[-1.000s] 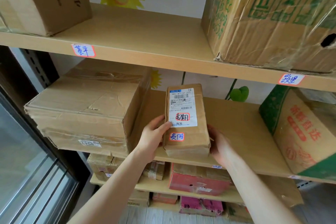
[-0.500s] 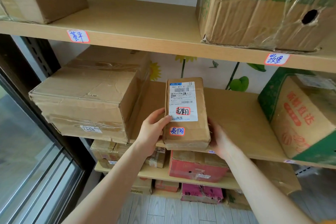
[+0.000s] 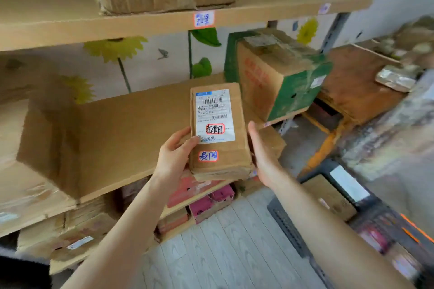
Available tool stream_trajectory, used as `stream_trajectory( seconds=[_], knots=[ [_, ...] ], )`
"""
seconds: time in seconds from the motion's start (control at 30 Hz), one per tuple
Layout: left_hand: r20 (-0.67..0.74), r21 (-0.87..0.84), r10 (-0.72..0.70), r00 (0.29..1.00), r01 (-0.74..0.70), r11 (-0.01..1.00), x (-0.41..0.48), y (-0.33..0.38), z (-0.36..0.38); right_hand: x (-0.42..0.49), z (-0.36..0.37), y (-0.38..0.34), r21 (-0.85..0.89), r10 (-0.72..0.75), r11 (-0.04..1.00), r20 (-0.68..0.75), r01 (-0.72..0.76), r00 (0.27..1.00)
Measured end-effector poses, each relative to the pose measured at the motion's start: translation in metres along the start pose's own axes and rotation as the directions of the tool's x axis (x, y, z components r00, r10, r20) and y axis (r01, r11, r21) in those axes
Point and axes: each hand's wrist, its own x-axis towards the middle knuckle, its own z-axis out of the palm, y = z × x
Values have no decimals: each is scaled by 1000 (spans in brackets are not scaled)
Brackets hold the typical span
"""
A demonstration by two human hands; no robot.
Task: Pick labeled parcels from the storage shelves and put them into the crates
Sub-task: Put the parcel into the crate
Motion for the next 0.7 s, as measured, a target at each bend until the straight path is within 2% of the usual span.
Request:
stream_trajectory(
  seconds=[0.1,0.2,0.37,0.53,0.7],
  knots=[
    [176,69,-72,982,61,996,-11,-31,59,-37,-69,19,136,35,991,-145,-15,989],
    [333,179,-144,932,87,980,-37,-69,133,-82,-147,48,239,76,971,-235,-19,969],
    [553,352,-254,793,54,935,-100,-145,262,-156,-278,103,380,207,925,-499,-3,842],
    [627,501,-402,668,50,864,-162,-238,382,-212,-407,160,365,283,930,-623,-48,729],
    [584,640,-559,589,90,763,-202,-325,462,-233,-504,219,346,374,922,-674,-175,637]
  ],
)
